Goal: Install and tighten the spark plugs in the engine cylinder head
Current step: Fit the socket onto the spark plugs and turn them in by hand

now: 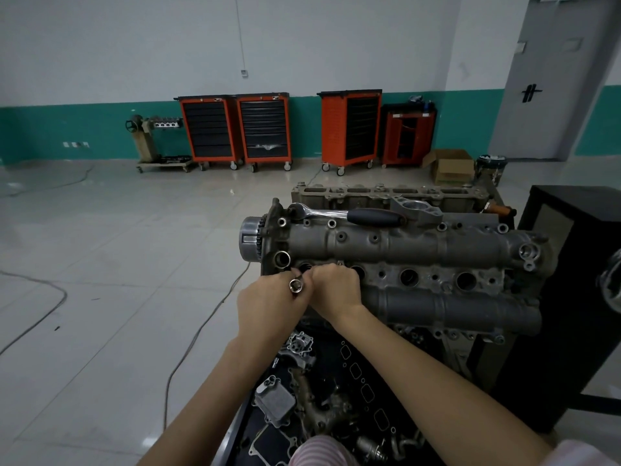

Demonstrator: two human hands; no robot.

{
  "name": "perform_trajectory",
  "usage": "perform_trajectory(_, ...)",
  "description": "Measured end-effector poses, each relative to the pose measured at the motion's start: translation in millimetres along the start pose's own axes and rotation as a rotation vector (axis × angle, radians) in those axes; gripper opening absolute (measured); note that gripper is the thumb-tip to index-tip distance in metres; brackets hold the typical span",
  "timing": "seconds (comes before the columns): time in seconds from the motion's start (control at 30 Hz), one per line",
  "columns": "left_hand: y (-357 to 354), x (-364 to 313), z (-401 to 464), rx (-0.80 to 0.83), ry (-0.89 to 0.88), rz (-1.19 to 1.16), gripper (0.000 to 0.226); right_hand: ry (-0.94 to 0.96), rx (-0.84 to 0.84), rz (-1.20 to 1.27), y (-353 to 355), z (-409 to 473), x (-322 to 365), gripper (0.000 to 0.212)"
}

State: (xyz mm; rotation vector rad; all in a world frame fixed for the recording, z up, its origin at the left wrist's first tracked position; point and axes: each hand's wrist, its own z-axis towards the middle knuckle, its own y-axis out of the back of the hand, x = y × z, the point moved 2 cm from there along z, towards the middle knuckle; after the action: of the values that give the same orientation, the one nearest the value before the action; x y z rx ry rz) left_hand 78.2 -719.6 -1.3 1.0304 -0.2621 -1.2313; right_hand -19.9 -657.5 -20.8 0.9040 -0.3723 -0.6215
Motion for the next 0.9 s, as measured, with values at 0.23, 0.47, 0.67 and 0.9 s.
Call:
perform_trajectory(0.23, -3.4, 3.4, -2.3, 0.143, 0.057, -0.269, 0.027, 0.024, 0.043, -0.002, 2.4, 2.0, -1.0, 0.029)
perform_trajectory(0.47, -9.9, -4.5, -10.3, 0.032, 0.17, -0.142, 0.06, -0.006, 0.067, -0.06, 13.0, 0.6, 5.9, 0.03)
perform_trajectory(0.67, -4.5, 0.0, -2.0, 0.032, 0.043, -0.215, 0.033, 0.0, 0.116, -0.032, 6.7, 1.6, 2.7, 0.024)
perform_trajectory(0.9, -5.0, 4.3, -1.3, 0.132, 0.01, -0.311, 0.035, 0.038, 0.094, -0.015, 3.1, 3.3, 0.2, 0.029)
